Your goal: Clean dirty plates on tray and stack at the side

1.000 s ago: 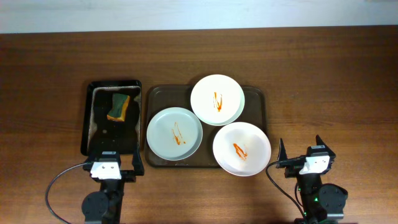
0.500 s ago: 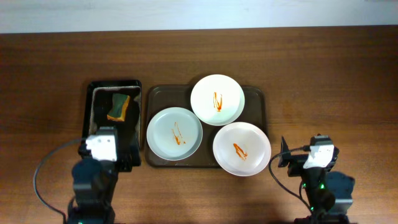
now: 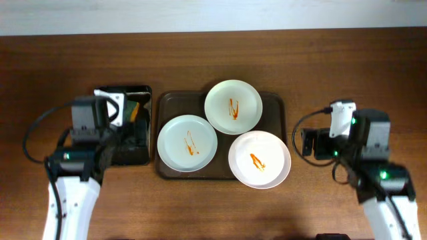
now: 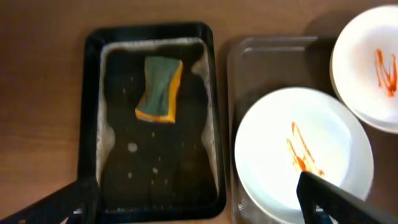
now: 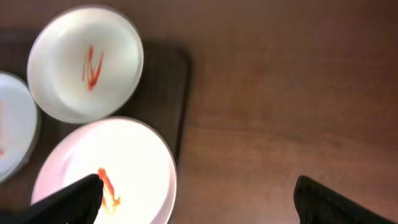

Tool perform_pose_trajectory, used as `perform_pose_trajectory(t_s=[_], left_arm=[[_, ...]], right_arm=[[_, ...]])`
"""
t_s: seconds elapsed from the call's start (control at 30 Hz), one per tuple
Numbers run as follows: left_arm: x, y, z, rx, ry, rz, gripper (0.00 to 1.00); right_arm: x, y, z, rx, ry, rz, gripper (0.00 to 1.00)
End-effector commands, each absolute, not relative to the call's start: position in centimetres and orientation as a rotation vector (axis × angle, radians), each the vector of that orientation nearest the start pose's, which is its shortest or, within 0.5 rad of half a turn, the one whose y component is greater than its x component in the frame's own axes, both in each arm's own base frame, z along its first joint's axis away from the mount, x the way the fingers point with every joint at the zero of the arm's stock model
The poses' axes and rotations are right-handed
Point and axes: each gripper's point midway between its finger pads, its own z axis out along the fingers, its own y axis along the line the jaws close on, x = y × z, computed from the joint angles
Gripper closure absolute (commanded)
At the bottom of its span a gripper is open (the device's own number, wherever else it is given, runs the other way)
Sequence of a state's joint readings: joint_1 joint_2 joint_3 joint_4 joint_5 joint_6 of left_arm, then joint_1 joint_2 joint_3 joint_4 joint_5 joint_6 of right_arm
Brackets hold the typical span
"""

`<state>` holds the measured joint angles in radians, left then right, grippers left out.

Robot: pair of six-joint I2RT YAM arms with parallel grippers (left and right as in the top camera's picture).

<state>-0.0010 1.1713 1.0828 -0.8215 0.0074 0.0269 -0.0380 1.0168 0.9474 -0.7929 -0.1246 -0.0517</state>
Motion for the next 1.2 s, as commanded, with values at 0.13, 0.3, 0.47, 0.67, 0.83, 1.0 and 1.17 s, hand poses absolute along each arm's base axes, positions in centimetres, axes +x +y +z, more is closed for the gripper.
perform_pose_trajectory(t_s=[0.13,0.3,0.47,0.67,0.83,1.0,1.17], left_arm=[[32.3,-1.7,20.3,0.089,2.505,-0.098,0.0],[33.0,-1.6,20.6,0.088,2.475,-0.089,0.0],[35.6,0.0,22.0,0.039,2.411,-0.042,0.02],[40.5,2.2,20.3,0.089,2.472,0.08,0.07],[44.0,3.3,15.5,0.089,2.528,0.123,0.11],[45.3,3.4,9.4,0.156,2.632,0.118,0.24],[45.2,4.2,4.8,0.137,2.724,0.11,0.39]], right_arm=[[30.0,4.4,19.9,-0.14,2.479,0.382,0.02],[30.5,5.0,20.0,-0.156,2.461,0.422,0.02],[31.2,4.6,21.2,-0.147,2.469,0.394,0.02],[32.8,5.5,21.3,-0.169,2.556,0.425,0.02],[33.4,7.2,20.0,-0.231,2.586,0.449,0.02],[33.6,7.7,18.9,-0.242,2.619,0.47,0.02],[33.7,7.9,18.5,-0.242,2.629,0.482,0.02]])
